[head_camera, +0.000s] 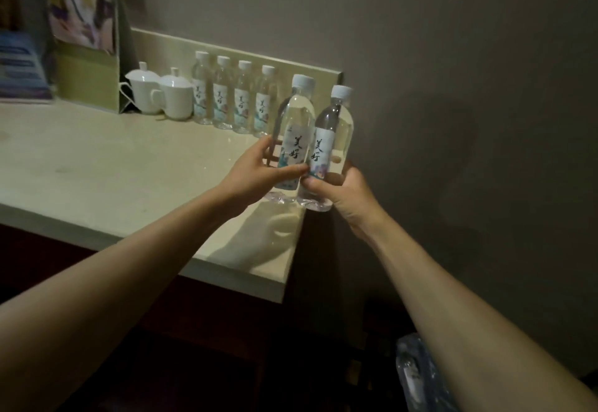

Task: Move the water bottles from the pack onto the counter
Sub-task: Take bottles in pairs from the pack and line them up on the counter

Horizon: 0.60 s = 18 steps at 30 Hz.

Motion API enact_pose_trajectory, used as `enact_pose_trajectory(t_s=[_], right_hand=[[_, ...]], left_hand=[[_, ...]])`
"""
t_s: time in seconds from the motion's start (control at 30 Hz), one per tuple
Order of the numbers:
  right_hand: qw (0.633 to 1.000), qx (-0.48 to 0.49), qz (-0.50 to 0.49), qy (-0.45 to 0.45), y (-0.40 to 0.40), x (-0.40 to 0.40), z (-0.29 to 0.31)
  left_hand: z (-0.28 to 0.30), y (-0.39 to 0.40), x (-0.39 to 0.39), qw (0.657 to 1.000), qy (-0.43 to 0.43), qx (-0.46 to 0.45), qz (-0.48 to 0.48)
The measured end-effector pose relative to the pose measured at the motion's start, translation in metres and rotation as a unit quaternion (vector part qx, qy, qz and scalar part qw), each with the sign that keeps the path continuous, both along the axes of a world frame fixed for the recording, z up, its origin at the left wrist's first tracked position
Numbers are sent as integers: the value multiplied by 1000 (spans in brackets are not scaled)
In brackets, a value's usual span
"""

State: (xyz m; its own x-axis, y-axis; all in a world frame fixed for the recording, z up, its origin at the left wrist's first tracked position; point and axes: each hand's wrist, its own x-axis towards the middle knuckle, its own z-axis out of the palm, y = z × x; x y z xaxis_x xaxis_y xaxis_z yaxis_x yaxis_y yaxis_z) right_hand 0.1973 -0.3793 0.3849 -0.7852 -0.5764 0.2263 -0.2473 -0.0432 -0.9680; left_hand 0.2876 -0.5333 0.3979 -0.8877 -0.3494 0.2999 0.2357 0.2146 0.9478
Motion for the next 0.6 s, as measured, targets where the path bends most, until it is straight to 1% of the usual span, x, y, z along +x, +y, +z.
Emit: enact_pose_trajectory(t_s=[0.17,0.3,0.43,0.53,0.6], right_hand=[[998,61,-20,14,-34,-5,-10],[998,43,-35,-6,-47,-18,-17],[997,68,-16,34,-64,-44,-20],[996,67,-31,59,-83,-65,-26],[994,84,-21,68,-91,-78,-26]], left_hand=[[-16,-37,-12,999,-21,-27,35],[-27,-52,-30,997,-33,-36,57],[-26,-67,-48,996,-49,-37,61],[-21,-81,-62,994,-70,-45,67],[-19,-91,-71,993,-82,-53,64]])
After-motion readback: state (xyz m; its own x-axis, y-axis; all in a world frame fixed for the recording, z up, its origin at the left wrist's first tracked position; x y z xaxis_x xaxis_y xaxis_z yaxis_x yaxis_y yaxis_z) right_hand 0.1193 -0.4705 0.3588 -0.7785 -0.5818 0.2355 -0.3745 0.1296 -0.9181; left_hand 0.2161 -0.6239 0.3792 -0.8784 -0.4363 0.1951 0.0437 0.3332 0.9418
